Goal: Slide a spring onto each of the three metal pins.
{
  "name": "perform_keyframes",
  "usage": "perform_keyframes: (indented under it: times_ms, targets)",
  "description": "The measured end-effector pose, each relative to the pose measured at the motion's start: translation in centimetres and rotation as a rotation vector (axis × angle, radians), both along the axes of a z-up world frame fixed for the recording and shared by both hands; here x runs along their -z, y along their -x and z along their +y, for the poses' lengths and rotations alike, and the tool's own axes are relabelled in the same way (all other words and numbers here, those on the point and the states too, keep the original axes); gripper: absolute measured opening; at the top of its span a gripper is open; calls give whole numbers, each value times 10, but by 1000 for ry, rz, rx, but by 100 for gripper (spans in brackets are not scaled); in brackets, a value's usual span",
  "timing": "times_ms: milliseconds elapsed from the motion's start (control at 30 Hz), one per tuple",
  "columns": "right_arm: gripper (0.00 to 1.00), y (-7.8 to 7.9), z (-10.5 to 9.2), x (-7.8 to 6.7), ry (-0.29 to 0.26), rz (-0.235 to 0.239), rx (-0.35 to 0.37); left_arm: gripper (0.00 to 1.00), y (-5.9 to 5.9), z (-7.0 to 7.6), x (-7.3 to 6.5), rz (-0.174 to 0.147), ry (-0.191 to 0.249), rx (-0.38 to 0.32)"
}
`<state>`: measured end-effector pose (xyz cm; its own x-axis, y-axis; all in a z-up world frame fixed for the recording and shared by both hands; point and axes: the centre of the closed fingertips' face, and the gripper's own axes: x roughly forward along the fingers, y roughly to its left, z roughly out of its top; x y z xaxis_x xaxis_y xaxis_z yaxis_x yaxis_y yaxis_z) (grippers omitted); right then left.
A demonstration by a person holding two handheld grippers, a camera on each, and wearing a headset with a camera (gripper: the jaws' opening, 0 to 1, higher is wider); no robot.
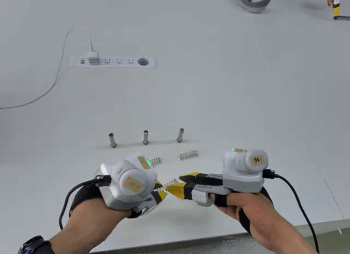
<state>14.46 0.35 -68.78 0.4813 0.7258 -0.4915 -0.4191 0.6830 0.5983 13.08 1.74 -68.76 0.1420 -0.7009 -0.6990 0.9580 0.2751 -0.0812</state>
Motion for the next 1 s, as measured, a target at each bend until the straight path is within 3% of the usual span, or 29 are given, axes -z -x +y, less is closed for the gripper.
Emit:
perform_keyframes:
  times_ms: [167, 367, 533, 1000]
  targets:
    - [24, 3, 5, -3, -42, 23, -12, 11, 1, -3, -2, -14, 8, 20]
    - [22, 5, 5, -4, -45, 32, -14, 11, -1, -4, -3, -18, 9, 31]
    - [18, 3, 3, -7, -57, 29, -6, 11, -1, -4, -2, -39, -5, 48]
    - [15, 1, 5, -20, -64, 6, -30, 11, -4, -3, -8, -48, 11, 76]
